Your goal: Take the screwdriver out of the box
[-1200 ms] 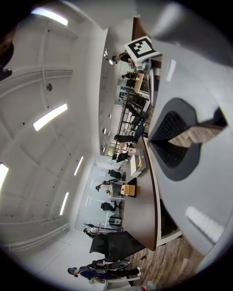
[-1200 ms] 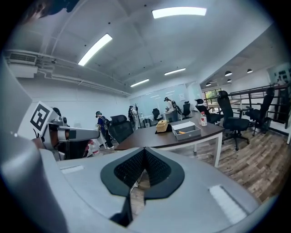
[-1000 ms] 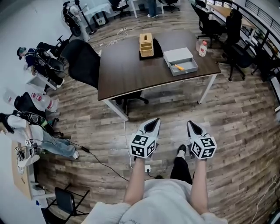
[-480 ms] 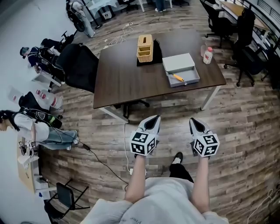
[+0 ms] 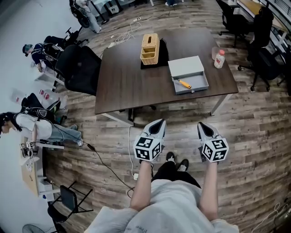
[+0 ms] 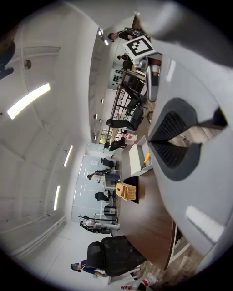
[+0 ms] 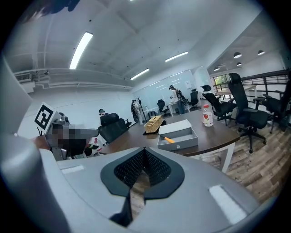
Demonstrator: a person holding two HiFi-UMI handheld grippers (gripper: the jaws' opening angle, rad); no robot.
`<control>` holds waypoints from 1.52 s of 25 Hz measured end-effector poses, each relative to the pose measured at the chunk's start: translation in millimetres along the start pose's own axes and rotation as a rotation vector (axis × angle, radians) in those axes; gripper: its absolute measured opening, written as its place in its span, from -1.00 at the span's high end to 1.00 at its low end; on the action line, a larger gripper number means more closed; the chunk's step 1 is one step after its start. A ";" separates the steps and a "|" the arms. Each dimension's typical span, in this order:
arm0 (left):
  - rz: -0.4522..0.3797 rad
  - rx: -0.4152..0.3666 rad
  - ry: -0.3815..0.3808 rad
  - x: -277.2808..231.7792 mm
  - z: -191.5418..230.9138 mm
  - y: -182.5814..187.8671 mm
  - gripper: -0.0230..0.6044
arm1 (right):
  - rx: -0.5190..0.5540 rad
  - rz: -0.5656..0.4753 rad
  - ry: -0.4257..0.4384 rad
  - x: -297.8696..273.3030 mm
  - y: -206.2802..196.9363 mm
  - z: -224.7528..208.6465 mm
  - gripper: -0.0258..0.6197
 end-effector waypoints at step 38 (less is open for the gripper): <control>0.054 0.112 -0.021 -223.9 168.0 30.7 0.76 | 0.474 0.483 0.197 -306.6 85.7 -89.6 0.92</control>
Point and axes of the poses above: the fingertips, and each gripper's own axes: x backward along the fingers, z to its left, y out of its top, the point moved 3 cm from there along x, backward along the fingers, and after that the axes turned 6 degrees about -x, right-handed, at the moved point
